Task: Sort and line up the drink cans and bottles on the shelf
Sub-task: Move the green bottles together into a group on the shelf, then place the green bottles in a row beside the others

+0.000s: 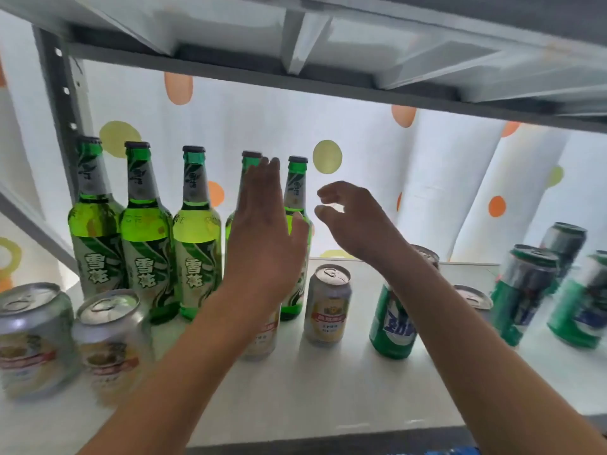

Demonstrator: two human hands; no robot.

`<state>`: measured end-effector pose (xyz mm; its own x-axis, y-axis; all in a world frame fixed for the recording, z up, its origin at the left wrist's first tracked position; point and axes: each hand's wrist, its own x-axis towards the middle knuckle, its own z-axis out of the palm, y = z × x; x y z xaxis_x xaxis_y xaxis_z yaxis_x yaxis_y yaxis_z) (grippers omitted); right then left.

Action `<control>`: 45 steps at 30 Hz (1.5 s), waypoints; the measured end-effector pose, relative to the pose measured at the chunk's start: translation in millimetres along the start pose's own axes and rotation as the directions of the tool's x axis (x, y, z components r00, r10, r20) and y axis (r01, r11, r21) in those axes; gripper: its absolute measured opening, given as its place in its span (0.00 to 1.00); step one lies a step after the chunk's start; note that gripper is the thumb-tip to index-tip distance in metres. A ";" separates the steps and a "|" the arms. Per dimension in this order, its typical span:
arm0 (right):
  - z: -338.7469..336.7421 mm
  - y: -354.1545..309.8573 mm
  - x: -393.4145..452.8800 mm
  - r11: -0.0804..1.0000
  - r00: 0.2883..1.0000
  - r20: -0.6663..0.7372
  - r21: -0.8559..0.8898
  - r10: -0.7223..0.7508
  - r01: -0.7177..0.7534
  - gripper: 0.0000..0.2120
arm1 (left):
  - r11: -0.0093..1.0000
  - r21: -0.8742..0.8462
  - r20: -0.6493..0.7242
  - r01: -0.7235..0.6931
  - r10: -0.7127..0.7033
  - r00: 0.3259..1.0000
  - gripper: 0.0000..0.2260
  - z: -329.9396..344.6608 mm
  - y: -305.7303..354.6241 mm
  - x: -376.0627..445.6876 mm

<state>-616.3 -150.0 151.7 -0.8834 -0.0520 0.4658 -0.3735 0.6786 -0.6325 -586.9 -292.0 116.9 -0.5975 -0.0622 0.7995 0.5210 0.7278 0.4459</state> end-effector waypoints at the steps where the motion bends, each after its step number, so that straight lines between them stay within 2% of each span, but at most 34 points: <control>1: -6.6 1.5 -10.1 0.999 0.998 -0.051 -0.009 -0.043 0.042 0.14 | 1.000 -0.022 -0.005 0.002 -0.002 1.000 0.30 2.1 7.7 -2.8; 5: -46.0 13.5 -47.6 0.987 0.973 -0.169 -0.046 -0.158 0.153 0.15 | 0.997 -0.076 -0.014 -0.028 0.027 1.000 0.28 13.7 49.7 -16.4; 9: -109.5 48.3 -89.1 0.987 0.955 -0.252 -0.064 -0.156 0.145 0.15 | 0.988 -0.098 0.044 -0.122 0.127 0.991 0.26 45.2 115.5 -38.3; 13: -183.5 104.6 -133.3 0.994 0.937 -0.338 -0.085 -0.090 0.065 0.16 | 0.970 -0.133 0.096 -0.205 0.219 0.971 0.26 88.5 191.6 -58.9; 19: -294.6 198.9 -200.0 0.987 0.886 -0.464 -0.138 0.008 -0.081 0.16 | 0.927 -0.274 0.155 -0.255 0.305 0.940 0.26 161.5 304.4 -97.2; 23: -355.5 255.6 -245.5 0.977 0.843 -0.535 -0.140 0.060 -0.159 0.16 | 0.905 -0.308 0.189 -0.292 0.359 0.914 0.26 213.6 373.9 -130.6; 28: -414.9 320.7 -291.8 0.961 0.799 -0.588 -0.125 0.128 -0.246 0.15 | 0.893 -0.361 0.267 -0.268 0.374 0.888 0.26 283.6 445.5 -172.3; 34: -461.9 387.5 -313.4 0.939 0.762 -0.589 -0.017 0.268 -0.343 0.14 | 0.874 -0.408 0.343 -0.262 0.413 0.843 0.27 352.9 501.6 -189.3; 38: -481.8 425.6 -302.3 0.933 0.761 -0.596 -0.052 0.256 -0.355 0.13 | 0.861 -0.426 0.345 -0.277 0.438 0.830 0.27 397.6 521.3 -185.4; 45: -509.6 478.0 -257.4 0.946 0.790 -0.589 -0.126 0.171 -0.299 0.13 | 0.856 -0.471 0.326 -0.211 0.392 0.860 0.26 476.1 543.1 -169.6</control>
<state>-423.1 561.1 44.9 -0.5950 0.5066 0.6240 -0.0532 0.7498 -0.6595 -492.9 438.9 31.9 -0.5088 0.4541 0.7313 0.8596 0.3147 0.4026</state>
